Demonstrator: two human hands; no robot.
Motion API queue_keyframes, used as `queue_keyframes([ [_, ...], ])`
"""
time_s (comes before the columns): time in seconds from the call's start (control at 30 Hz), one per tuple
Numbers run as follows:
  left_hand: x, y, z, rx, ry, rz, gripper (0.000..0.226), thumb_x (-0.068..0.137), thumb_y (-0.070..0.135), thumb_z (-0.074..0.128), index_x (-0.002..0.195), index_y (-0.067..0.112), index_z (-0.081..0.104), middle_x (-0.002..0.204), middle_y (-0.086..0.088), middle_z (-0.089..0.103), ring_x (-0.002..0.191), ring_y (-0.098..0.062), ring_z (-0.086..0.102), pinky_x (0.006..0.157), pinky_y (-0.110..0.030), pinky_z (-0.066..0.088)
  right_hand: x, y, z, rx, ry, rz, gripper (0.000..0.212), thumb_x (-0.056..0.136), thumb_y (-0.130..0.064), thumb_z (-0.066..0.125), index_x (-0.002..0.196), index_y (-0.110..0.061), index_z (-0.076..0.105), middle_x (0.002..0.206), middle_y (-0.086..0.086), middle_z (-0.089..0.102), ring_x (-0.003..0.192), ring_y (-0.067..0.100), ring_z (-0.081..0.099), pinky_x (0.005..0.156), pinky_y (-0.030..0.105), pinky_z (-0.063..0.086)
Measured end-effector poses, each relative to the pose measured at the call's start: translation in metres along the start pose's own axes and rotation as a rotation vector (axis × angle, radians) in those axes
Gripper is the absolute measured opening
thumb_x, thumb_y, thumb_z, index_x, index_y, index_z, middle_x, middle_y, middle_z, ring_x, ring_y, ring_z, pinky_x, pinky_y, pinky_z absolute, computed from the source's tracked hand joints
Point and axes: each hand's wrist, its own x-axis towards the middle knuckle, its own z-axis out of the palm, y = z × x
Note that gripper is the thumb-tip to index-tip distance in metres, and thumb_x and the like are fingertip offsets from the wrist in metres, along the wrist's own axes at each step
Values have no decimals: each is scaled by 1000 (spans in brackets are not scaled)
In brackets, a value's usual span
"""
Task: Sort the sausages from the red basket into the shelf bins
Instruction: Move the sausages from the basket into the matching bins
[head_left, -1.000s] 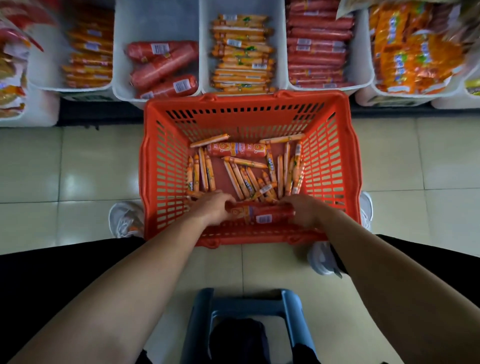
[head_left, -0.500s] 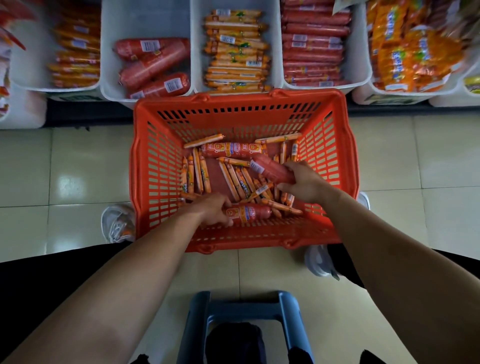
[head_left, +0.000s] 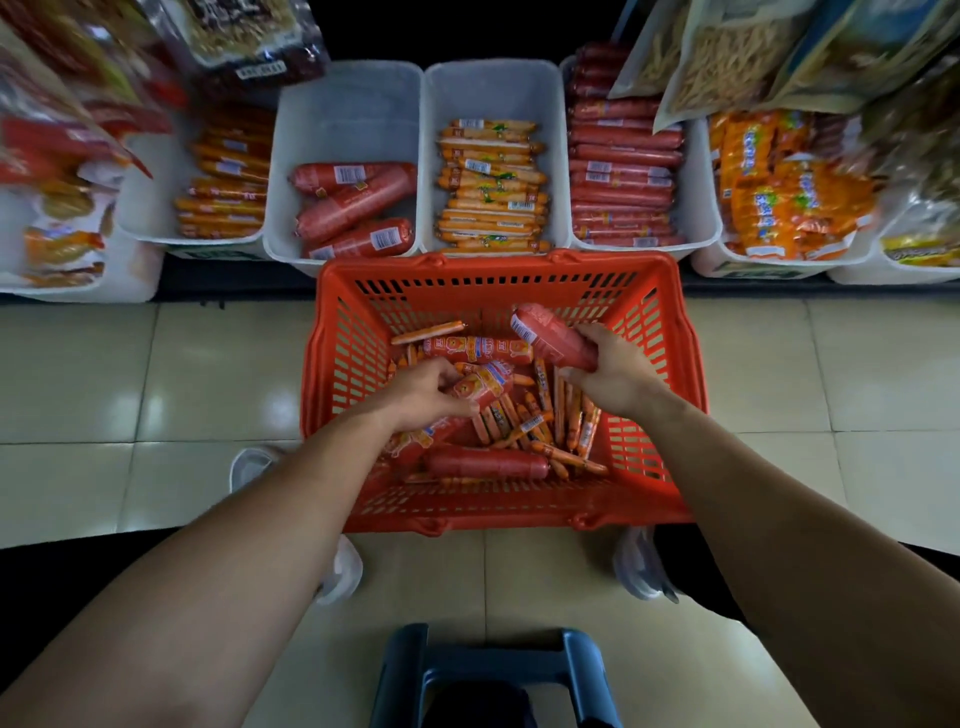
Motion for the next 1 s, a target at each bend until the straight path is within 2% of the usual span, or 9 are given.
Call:
queue_keyframes([
  [0.1,-22,26,-28,45,81,59,56,79,40,82,124,17,56,125,2,59,118,-17,56,100,-35,45,-10,-26,-22,-28,44,-57,60,88,-26,72,142,-19,47,124,5,62,113,26,60,89,26,42],
  [0.23,-56,50,-76,124,200,125,62,77,44,82,128,19,55,129,1,61,118,-16,57,100,-34,47,-14,-65,-48,-25,74,-149,61,89,-28,70,145,-22,45,120,-1,62,110,20,60,90,25,44],
  [0.37,-97,59,-130,187,292,177,65,80,43,79,136,20,53,133,1,61,115,-15,60,98,-34,49,-1,-115,-59,-65,81,-233,60,89,-32,70,143,-20,46,121,1,63,110,22,60,90,29,45],
  [0.47,-117,47,-169,238,355,177,66,83,39,78,141,19,51,135,-1,59,118,-18,58,95,-30,46,21,-155,-51,-131,71,-284,59,89,-31,71,142,-21,48,122,6,64,110,28,61,85,28,44],
  [0.53,-122,31,-191,256,397,166,64,81,41,79,137,22,54,129,-1,64,111,-17,61,94,-32,49,43,-178,-39,-149,62,-308,59,86,-32,73,140,-23,50,120,5,67,109,27,63,84,28,45],
  [0.63,-124,-3,-215,248,469,129,56,77,44,81,126,26,59,115,2,69,98,-13,64,88,-34,53,77,-209,-11,-192,47,-339,63,84,-32,75,142,-25,49,125,6,66,110,28,63,90,32,50],
  [0.73,-121,-35,-229,159,516,96,58,77,44,81,128,30,57,118,4,68,101,-12,65,90,-34,53,112,-234,15,-272,18,-355,70,83,-36,76,144,-34,44,130,6,62,106,28,64,91,39,54],
  [0.9,-107,-63,-245,79,565,87,62,80,35,81,135,28,56,120,6,63,108,-8,57,88,-24,42,162,-259,39,-463,30,-330,68,83,-41,73,144,-39,42,140,0,56,125,27,54,107,42,38],
  [1.0,-94,-68,-251,72,570,92,58,80,37,81,132,30,57,113,10,61,105,-6,57,86,-25,44,184,-270,41,-493,45,-319,67,85,-42,72,144,-42,41,142,-4,54,131,26,48,110,47,27],
])
